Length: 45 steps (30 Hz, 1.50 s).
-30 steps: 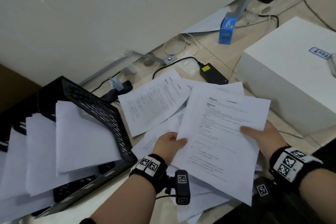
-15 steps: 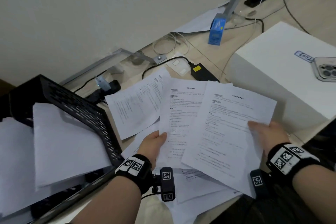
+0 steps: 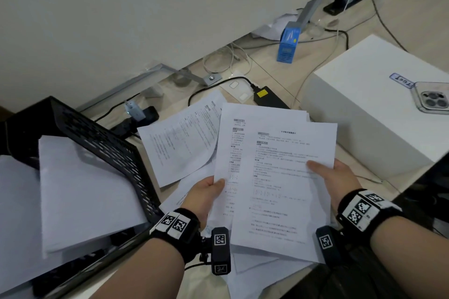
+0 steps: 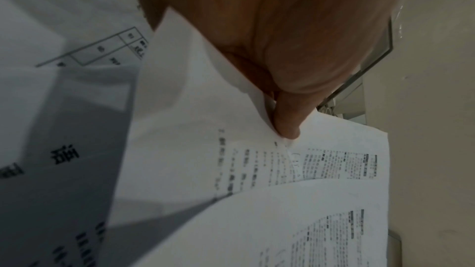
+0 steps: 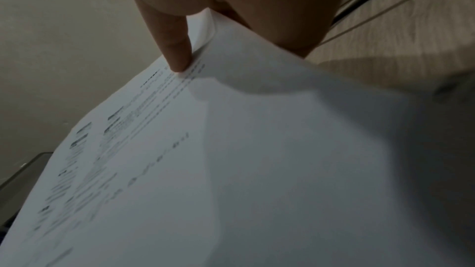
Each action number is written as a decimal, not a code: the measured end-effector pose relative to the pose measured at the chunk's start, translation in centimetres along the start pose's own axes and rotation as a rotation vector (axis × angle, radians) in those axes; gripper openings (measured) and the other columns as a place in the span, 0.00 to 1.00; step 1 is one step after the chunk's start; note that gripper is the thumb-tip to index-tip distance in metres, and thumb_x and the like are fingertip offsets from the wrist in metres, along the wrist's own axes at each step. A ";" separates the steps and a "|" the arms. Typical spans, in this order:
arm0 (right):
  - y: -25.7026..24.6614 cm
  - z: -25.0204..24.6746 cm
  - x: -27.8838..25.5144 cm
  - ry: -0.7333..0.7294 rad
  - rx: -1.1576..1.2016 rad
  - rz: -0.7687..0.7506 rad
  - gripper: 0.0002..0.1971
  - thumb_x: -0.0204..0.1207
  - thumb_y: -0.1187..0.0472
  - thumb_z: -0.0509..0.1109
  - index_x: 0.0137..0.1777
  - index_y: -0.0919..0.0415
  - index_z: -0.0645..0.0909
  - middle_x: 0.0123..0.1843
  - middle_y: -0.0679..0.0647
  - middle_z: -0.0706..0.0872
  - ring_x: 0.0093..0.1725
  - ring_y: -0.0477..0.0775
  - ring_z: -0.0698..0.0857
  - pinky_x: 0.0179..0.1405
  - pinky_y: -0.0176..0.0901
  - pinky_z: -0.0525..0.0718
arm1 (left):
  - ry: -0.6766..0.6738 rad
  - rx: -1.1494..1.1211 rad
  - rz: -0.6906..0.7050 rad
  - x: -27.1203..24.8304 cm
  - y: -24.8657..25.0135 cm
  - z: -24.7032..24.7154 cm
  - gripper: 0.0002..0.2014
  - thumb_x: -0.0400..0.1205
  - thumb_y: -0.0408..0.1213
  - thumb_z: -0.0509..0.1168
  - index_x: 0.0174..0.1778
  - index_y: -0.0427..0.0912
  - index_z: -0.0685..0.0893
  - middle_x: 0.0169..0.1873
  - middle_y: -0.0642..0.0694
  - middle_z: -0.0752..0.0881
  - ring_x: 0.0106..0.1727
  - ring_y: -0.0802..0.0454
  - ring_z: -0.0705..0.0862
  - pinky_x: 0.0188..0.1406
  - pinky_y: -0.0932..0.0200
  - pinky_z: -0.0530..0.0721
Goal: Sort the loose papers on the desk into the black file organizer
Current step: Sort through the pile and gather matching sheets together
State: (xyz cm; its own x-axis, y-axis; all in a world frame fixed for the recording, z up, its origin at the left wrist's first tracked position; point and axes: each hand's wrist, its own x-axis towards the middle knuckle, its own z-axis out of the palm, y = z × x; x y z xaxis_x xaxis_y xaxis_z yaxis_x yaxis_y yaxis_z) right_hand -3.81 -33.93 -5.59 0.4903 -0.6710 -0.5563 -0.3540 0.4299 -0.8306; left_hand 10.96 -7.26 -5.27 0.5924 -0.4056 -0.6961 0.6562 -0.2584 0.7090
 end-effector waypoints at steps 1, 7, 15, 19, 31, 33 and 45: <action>0.0 0.1 0.0 -0.006 -0.001 -0.004 0.14 0.73 0.63 0.79 0.58 0.60 0.89 0.56 0.56 0.94 0.57 0.65 0.91 0.68 0.69 0.82 | 0.004 0.004 0.002 0.0 0.0 -0.1 0.12 0.88 0.36 0.64 0.61 0.35 0.89 0.57 0.37 0.92 0.62 0.37 0.90 0.70 0.38 0.83; -0.1 0.4 -0.1 -0.120 -0.085 0.065 0.13 0.77 0.71 0.73 0.58 0.59 0.88 0.54 0.58 0.94 0.56 0.65 0.91 0.64 0.63 0.84 | -0.049 0.365 -0.002 -1.1 0.6 1.0 0.15 0.88 0.47 0.64 0.45 0.40 0.88 0.39 0.43 0.91 0.34 0.49 0.89 0.34 0.62 0.83; -0.8 -0.4 -0.5 0.107 -0.187 0.029 0.08 0.79 0.70 0.70 0.56 0.70 0.84 0.42 0.58 0.88 0.39 0.56 0.85 0.38 0.41 0.78 | 0.310 0.924 0.383 0.9 3.3 -0.7 0.11 0.87 0.46 0.63 0.56 0.55 0.91 0.75 0.54 0.75 0.76 0.52 0.71 0.77 0.59 0.67; -0.4 -0.5 -0.1 0.132 -0.225 0.003 0.09 0.79 0.67 0.71 0.57 0.70 0.86 0.47 0.62 0.89 0.44 0.59 0.87 0.46 0.44 0.80 | 0.147 1.247 0.133 2.6 3.9 -1.1 0.24 0.86 0.55 0.58 0.80 0.69 0.70 0.89 0.57 0.43 0.89 0.49 0.41 0.86 0.41 0.45; 0.8 0.1 0.5 0.145 -0.202 0.034 0.06 0.77 0.65 0.74 0.52 0.59 0.88 0.47 0.56 0.92 0.51 0.64 0.90 0.61 0.57 0.85 | 0.474 1.345 0.169 4.7 3.6 -5.2 0.43 0.83 0.51 0.61 0.88 0.54 0.41 0.88 0.44 0.55 0.82 0.36 0.65 0.76 0.35 0.72; 0.8 0.4 0.4 0.142 -0.194 0.033 0.06 0.77 0.66 0.73 0.52 0.59 0.88 0.45 0.54 0.92 0.49 0.63 0.90 0.59 0.55 0.85 | 0.496 1.409 0.192 5.0 4.0 -5.6 0.40 0.85 0.52 0.58 0.89 0.50 0.44 0.85 0.45 0.64 0.78 0.38 0.70 0.71 0.37 0.74; 0.8 1.0 -0.4 0.102 -0.206 0.015 0.06 0.77 0.64 0.73 0.46 0.53 0.89 0.51 0.56 0.93 0.54 0.65 0.91 0.66 0.66 0.84 | 0.447 1.671 0.294 5.8 6.0 -5.8 0.09 0.86 0.40 0.58 0.57 0.45 0.81 0.55 0.47 0.82 0.57 0.44 0.81 0.54 0.47 0.80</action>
State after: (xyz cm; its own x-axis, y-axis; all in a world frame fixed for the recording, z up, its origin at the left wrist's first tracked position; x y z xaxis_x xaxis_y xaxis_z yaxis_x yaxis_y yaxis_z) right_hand -3.47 -32.70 -6.08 0.4043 -0.7275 -0.5544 -0.5208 0.3152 -0.7934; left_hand 21.02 -6.12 -5.71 0.8525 -0.4237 -0.3062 -0.4584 -0.8875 -0.0481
